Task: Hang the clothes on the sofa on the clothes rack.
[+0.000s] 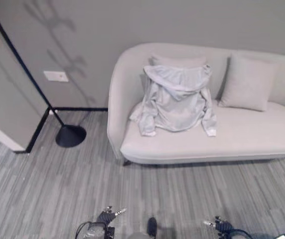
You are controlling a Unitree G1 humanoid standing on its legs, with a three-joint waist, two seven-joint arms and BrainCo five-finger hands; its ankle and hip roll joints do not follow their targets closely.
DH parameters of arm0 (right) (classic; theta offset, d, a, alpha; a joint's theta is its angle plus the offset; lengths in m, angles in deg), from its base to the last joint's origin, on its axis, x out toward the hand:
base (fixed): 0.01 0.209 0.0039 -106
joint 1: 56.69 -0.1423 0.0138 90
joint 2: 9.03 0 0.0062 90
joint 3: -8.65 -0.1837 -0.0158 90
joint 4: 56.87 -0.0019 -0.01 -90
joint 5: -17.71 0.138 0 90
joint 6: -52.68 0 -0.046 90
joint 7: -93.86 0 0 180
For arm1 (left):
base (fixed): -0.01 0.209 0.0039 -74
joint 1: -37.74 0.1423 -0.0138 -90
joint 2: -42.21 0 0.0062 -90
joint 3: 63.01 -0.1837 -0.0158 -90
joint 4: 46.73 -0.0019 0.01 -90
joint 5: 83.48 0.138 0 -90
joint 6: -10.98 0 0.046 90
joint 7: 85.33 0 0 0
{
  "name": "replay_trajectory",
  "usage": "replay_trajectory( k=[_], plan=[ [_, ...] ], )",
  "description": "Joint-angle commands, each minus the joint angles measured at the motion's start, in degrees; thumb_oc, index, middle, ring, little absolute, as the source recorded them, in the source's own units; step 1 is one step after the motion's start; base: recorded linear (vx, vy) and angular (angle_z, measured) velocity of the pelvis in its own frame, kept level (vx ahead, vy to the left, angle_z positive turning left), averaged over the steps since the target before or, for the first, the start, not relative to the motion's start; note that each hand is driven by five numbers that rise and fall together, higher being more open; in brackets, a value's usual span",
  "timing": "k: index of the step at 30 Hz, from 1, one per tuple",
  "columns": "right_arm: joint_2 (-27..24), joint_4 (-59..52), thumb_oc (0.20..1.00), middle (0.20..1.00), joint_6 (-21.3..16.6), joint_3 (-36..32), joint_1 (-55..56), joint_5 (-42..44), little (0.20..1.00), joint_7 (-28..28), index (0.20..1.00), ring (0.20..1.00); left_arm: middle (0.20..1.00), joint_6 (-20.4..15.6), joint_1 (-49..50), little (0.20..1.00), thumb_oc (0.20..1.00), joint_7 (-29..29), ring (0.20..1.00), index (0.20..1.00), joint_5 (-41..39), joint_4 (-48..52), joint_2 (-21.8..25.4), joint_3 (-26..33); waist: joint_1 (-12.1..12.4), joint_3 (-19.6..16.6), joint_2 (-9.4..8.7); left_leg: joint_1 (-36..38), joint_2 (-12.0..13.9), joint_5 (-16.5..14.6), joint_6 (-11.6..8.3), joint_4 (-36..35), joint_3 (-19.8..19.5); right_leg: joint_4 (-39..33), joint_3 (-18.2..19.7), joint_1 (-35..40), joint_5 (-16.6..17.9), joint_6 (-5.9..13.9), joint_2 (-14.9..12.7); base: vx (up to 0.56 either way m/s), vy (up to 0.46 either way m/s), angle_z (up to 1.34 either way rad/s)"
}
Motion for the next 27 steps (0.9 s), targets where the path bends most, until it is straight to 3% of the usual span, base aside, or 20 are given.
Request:
replay_trajectory(
  k=[1, 2, 4, 5, 6, 9, 10, 14, 16, 17, 20, 21, 22, 25, 27],
  plan=[
    [-2.43, -2.09, 1.0, 1.0, -0.44, -0.91, 0.52, 0.15, 1.0, 0.39, 1.0, 1.0, 1.0, -0.4, 1.82, 1.0, 1.0, -0.17, 1.0, 1.0, 2.2, 1.8, 1.12, 0.19, 0.04, 2.22, 2.37, 2.48, 5.38, -1.17, -5.48, -1.24, -2.11, -16.31, -5.42, 1.48, 9.37, -1.89, -2.58, 0.38, 0.095, 0.37],
    [-2.55, -2.09, 1.0, 1.0, -0.47, -0.88, 0.69, 0.06, 1.0, 0.51, 1.0, 1.0, 1.0, -0.54, 1.52, 1.0, 1.0, -0.16, 1.0, 1.0, 2.23, 1.67, 1.15, 0.1, -0.17, 2.54, 2.68, 3.58, 5.52, -2.04, -5.69, -1.32, -2.45, -19.96, -7.6, 0.15, 5.88, -2.61, -3.01, 0.48, 0.088, 0.47],
    [-2.82, -2.29, 1.0, 1.0, -0.41, -0.98, 0.57, 0.15, 1.0, 0.55, 1.0, 1.0, 1.0, -0.66, 1.35, 1.0, 1.0, -0.14, 1.0, 1.0, 2.65, 1.7, 1.11, -0.19, -0.78, 2.79, 2.83, 5.36, 5.47, -3.55, -6.23, -1.35, -3.06, -29.26, -9.88, -0.3, 2.18, -2.9, -2.62, 0.4, -0.056, 0.35],
    [-3.16, -2.52, 1.0, 1.0, -0.37, -1.19, 0.37, 0.34, 1.0, 0.63, 1.0, 1.0, 1.0, -0.84, 1.29, 1.0, 1.0, -0.17, 1.0, 1.0, 3.05, 1.59, 0.86, -0.56, -1.64, 2.78, 2.09, 6.99, 4.61, -5.13, -6.62, -1.37, -4.03, -40.74, -9.07, -1.64, 3.7, -1.83, -1.86, 0.35, -0.09, 0.17],
    [-3.18, -2.52, 1.0, 1.0, -0.37, -1.18, 0.39, 0.35, 1.0, 0.63, 1.0, 1.0, 1.0, -0.85, 1.31, 1.0, 1.0, -0.17, 1.0, 1.0, 3.05, 1.58, 0.84, -0.56, -1.66, 3.03, 2.24, 7.36, 4.78, -5.31, -6.66, -1.37, -4.07, -41.16, -9.2, -1.06, 3.8, -1.85, -1.67, 0.36, -0.094, 0.19],
    [-3.49, -3.18, 1.0, 1.0, -0.31, -1.61, -0.07, 0.44, 1.0, 0.77, 1.0, 1.0, 1.0, -1.29, 1.03, 1.0, 1.0, -0.18, 1.0, 1.0, 3.99, 1.2, 0.59, -0.63, -3.06, 3.8, 2.01, 11.06, 4.98, -8.04, -7.68, -1.37, -5.01, -53.07, -7.42, -4.21, 8.42, 0.53, -1.46, 0.36, -0.087, 0.35],
    [-3.57, -3.48, 1.0, 1.0, -0.15, -1.58, -0.34, -0.17, 1.0, 0.84, 1.0, 1.0, 1.0, -1.38, 0.96, 1.0, 1.0, -0.14, 1.0, 1.0, 4.66, 0.8, 0.35, -0.47, -3.61, 3.82, 1.86, 13.1, 5.42, -9.66, -8.44, -1.37, -5.02, -55.14, -7.57, -6.9, 9.62, 1.84, -1.7, 0.34, -0.098, 0.52],
    [-3.79, -3.04, 1.0, 1.0, -0.19, -1.68, 0.19, -0.22, 1.0, 0.64, 1.0, 1.0, 1.0, -1.35, 1.2, 1.0, 1.0, -0.25, 1.0, 1.0, 5.6, 0.33, 0.12, -0.5, -3.97, 2.79, 0.76, 15.83, 5.74, -12.43, -8.99, -1.37, -6.51, -55.14, -8.63, -6.01, 11.26, 1.79, -2.18, 0.33, -0.153, 0.23],
    [-4.2, -3.45, 1.0, 1.0, -0.37, -1.39, 0.55, -0.41, 1.0, 0.41, 1.0, 1.0, 1.0, -1.4, 1.76, 1.0, 1.0, -0.22, 1.0, 1.0, 5.78, 0.45, -0.12, -0.46, -4.16, 1.4, 0.48, 17.96, 8.42, -13.45, -10.18, -1.37, -6.6, -55.14, -9.83, -3.74, 12.09, 1.08, -1.46, 0.46, -0.292, 0.12],
    [-4.21, -3.45, 1.0, 1.0, -0.37, -1.38, 0.56, -0.41, 1.0, 0.41, 1.0, 1.0, 1.0, -1.39, 1.77, 1.0, 1.0, -0.22, 1.0, 1.0, 5.78, 0.45, -0.13, -0.46, -4.16, 1.43, 0.53, 18.02, 8.49, -13.49, -10.2, -1.37, -6.59, -55.14, -9.86, -3.67, 12.07, 1.07, -1.4, 0.38, -0.283, -0.02],
    [-5.09, -3.9, 1.0, 1.0, -0.93, -1.27, 1.15, 0.38, 1.0, 0.28, 1.0, 1.0, 1.0, -1.56, 2.4, 1.0, 1.0, -0.17, 1.0, 1.0, 4.55, 1.58, -0.41, -0.27, -4.15, 0.55, 1.41, 17.97, 11.76, -9.45, -12.27, 0.83, -7.24, -55.14, -10.24, -1.13, 10.71, -0.72, 1.15, 0.29, -0.252, 0.49],
    [-5.49, -4.14, 1.0, 1.0, -1.3, -1.24, 1.4, 1.01, 1.0, 0.1, 1.0, 1.0, 1.0, -1.67, 2.47, 1.0, 1.0, -0.21, 1.0, 1.0, 4.07, 1.79, -0.5, -0.5, -4.26, -0.04, 1.8, 16.54, 13.98, -5.51, -14.76, 4.72, -7.36, -55.14, -10.8, 0.6, 8.65, -2.04, 2.45, 0.26, -0.231, 0.36],
    [-5.49, -4.14, 1.0, 1.0, -1.3, -1.24, 1.4, 1.01, 1.0, 0.1, 1.0, 1.0, 1.0, -1.67, 2.47, 1.0, 1.0, -0.21, 1.0, 1.0, 4.07, 1.79, -0.5, -0.5, -4.26, -0.04, 1.8, 16.54, 13.98, -5.51, -14.76, 4.72, -7.36, -55.14, -10.8, 0.6, 8.65, -2.04, 2.45, 0.26, -0.234, 0.11],
    [-5.86, -3.42, 1.0, 1.0, -1.47, -1.24, 1.64, 1.82, 1.0, 0.27, 1.0, 1.0, 1.0, -1.55, 2.59, 1.0, 1.0, -0.09, 1.0, 1.0, 2.65, 2.49, -0.52, -0.21, -4.1, 0.26, 1.45, 12.99, 15.71, 0.0, -17.22, 14.67, -6.6, -55.14, -11.56, 4.32, 5.06, -4.21, 3.99, 0.2, -0.219, -0.14],
    [-6.36, -3.56, 1.0, 1.0, -1.51, -1.72, 1.48, 2.52, 1.0, 0.65, 1.0, 1.0, 1.0, -1.55, 2.2, 1.0, 1.0, 0.05, 1.0, 1.0, 1.52, 3.29, -0.42, -0.28, -3.52, 1.52, 0.31, 8.8, 14.8, 2.63, -16.69, 23.25, -6.48, -55.14, -11.34, 6.33, 4.16, -5.12, 3.66, 0.18, -0.218, -0.06]
  ],
)
